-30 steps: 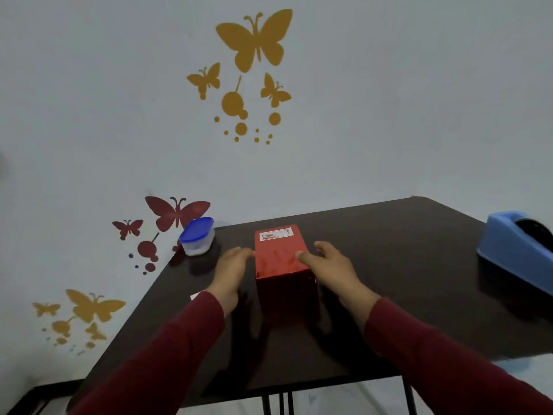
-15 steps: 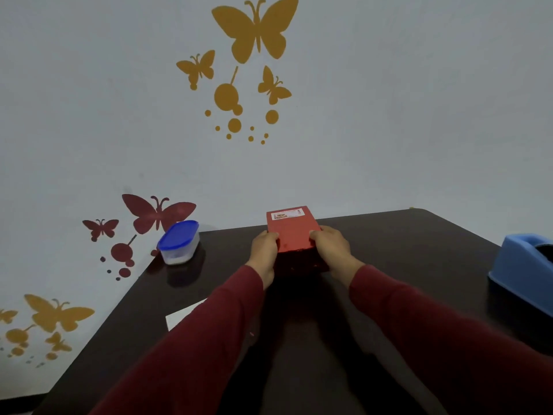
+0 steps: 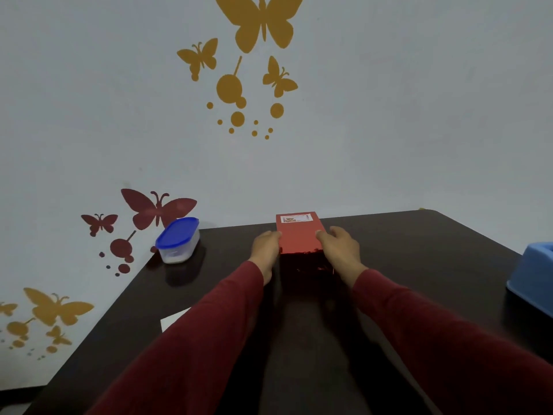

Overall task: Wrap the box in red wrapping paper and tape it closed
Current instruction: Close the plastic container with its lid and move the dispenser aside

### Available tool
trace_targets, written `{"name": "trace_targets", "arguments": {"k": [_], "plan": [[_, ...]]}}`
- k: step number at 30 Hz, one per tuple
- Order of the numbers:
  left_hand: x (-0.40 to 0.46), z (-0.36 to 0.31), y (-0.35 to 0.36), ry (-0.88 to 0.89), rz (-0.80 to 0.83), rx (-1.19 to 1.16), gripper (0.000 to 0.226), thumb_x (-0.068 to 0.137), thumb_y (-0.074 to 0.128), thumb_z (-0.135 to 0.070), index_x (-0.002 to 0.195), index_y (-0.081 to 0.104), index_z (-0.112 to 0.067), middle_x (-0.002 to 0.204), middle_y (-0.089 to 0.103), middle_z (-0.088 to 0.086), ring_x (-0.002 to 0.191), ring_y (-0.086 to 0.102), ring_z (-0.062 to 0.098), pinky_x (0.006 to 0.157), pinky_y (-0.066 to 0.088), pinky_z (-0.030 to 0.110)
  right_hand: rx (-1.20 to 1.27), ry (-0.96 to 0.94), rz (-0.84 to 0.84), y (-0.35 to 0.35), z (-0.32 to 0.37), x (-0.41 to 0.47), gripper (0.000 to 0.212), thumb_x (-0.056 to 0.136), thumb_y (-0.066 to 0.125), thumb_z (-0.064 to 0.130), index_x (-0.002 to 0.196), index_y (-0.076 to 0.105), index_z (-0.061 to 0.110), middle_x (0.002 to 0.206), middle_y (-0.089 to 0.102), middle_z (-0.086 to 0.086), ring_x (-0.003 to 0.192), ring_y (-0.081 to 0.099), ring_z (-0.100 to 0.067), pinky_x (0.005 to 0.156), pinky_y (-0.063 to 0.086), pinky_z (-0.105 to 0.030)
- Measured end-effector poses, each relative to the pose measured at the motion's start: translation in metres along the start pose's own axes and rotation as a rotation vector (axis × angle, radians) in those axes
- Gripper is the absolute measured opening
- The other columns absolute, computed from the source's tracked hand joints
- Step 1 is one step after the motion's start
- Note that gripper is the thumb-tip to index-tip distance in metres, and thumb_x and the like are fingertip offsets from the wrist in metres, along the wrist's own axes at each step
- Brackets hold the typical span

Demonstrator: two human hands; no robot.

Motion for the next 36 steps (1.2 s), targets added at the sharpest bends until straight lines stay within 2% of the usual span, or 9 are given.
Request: {"name": "trace_targets", "arguments": {"k": [4, 9, 13, 16, 21, 25, 27, 30, 36], "plan": [[-0.029, -0.026, -0.051, 0.168, -0.087, 0.377, 0.021, 0.096, 0.059, -0.016, 0.076, 0.062, -0.02, 0.079, 0.058, -0.004, 0.078, 0.052, 0.015, 0.069, 0.04, 0.03, 0.002, -0.245, -0.049, -0.007, 0.03, -0.039, 0.039, 0.101, 0.052, 0.017, 0.138, 0.061, 0.011, 0.131, 0.065, -0.005, 0.101, 0.059, -0.014, 0.09, 0.045, -0.025], [-0.075, -0.029, -0.117, 0.083, -0.028, 1.234, 0.024, 0.094, 0.064, -0.036, 0.095, 0.073, -0.014, 0.105, 0.073, 0.008, 0.103, 0.067, 0.027, 0.081, 0.048, 0.029, 0.042, -0.216, 0.049, 0.024, 0.027, -0.084, 0.03, 0.099, 0.059, 0.021, 0.125, 0.073, 0.02, 0.121, 0.071, 0.001, 0.104, 0.06, -0.011, 0.089, 0.041, -0.02], [-0.103, -0.005, -0.155, -0.092, -0.008, 1.481, 0.059, 0.093, 0.066, -0.054, 0.127, 0.065, -0.006, 0.125, 0.066, 0.012, 0.116, 0.063, 0.03, 0.096, 0.051, 0.035, 0.052, -0.163, 0.171, 0.06, 0.015, -0.12, 0.018, 0.097, 0.064, 0.022, 0.106, 0.079, 0.026, 0.107, 0.074, 0.007, 0.095, 0.066, -0.01, 0.081, 0.047, -0.022], [-0.116, 0.007, -0.169, -0.031, -0.109, 1.407, 0.049, 0.089, 0.075, -0.046, 0.114, 0.067, -0.005, 0.115, 0.066, 0.014, 0.106, 0.066, 0.033, 0.081, 0.051, 0.036, 0.045, -0.147, 0.24, 0.08, 0.008, -0.146, 0.016, 0.096, 0.064, 0.021, 0.1, 0.077, 0.029, 0.104, 0.075, 0.008, 0.091, 0.067, -0.008, 0.075, 0.047, -0.017], [-0.129, 0.005, -0.172, 0.092, -0.206, 1.186, 0.026, 0.081, 0.081, -0.022, 0.105, 0.079, -0.011, 0.107, 0.074, 0.011, 0.099, 0.07, 0.03, 0.082, 0.054, 0.033, 0.049, -0.094, 0.27, 0.084, -0.004, -0.163, 0.016, 0.088, 0.07, 0.018, 0.086, 0.074, 0.034, 0.102, 0.077, 0.008, 0.102, 0.072, -0.013, 0.101, 0.057, -0.036], [-0.147, -0.008, -0.146, 0.218, -0.095, 0.845, 0.02, 0.082, 0.084, -0.012, 0.102, 0.083, -0.014, 0.091, 0.077, -0.002, 0.077, 0.069, 0.007, 0.069, 0.049, 0.011, 0.144, -0.053, 0.278, 0.072, -0.006, -0.161, 0.028, 0.088, 0.076, 0.024, 0.116, 0.073, 0.029, 0.109, 0.073, 0.006, 0.099, 0.074, -0.016, 0.098, 0.06, -0.038], [-0.153, -0.019, -0.122, 0.301, -0.019, 0.706, 0.019, 0.084, 0.084, -0.014, 0.103, 0.083, -0.015, 0.09, 0.079, -0.002, 0.072, 0.069, 0.006, 0.071, 0.054, 0.018, 0.23, -0.024, 0.315, 0.07, 0.0, -0.157, 0.027, 0.094, 0.073, 0.021, 0.121, 0.071, 0.024, 0.112, 0.073, 0.001, 0.096, 0.077, -0.02, 0.091, 0.062, -0.036], [-0.155, -0.023, -0.094, 0.299, 0.073, 0.521, 0.018, 0.088, 0.081, -0.014, 0.106, 0.082, -0.014, 0.09, 0.08, 0.005, 0.084, 0.077, 0.026, 0.077, 0.065, 0.038, 0.343, 0.009, 0.315, 0.067, 0.004, -0.148, 0.018, 0.096, 0.07, 0.007, 0.112, 0.075, 0.013, 0.111, 0.077, -0.013, 0.097, 0.078, -0.026, 0.077, 0.064, -0.029], [-0.149, -0.008, -0.076, 0.152, 0.099, -0.011, 0.026, 0.09, 0.075, 0.001, 0.116, 0.074, -0.003, 0.103, 0.079, 0.015, 0.092, 0.076, 0.022, 0.08, 0.064, 0.03, 0.394, 0.12, 0.338, 0.06, 0.0, -0.126, 0.018, 0.095, 0.07, 0.005, 0.11, 0.076, 0.014, 0.096, 0.079, -0.006, 0.077, 0.075, -0.014, 0.074, 0.064, -0.03]]}}
Point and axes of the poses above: each hand's wrist, its own x-axis towards the middle knuckle, its own y-axis out of the palm, z = x × y, the point moved 9 cm from there along x, towards the middle knuckle
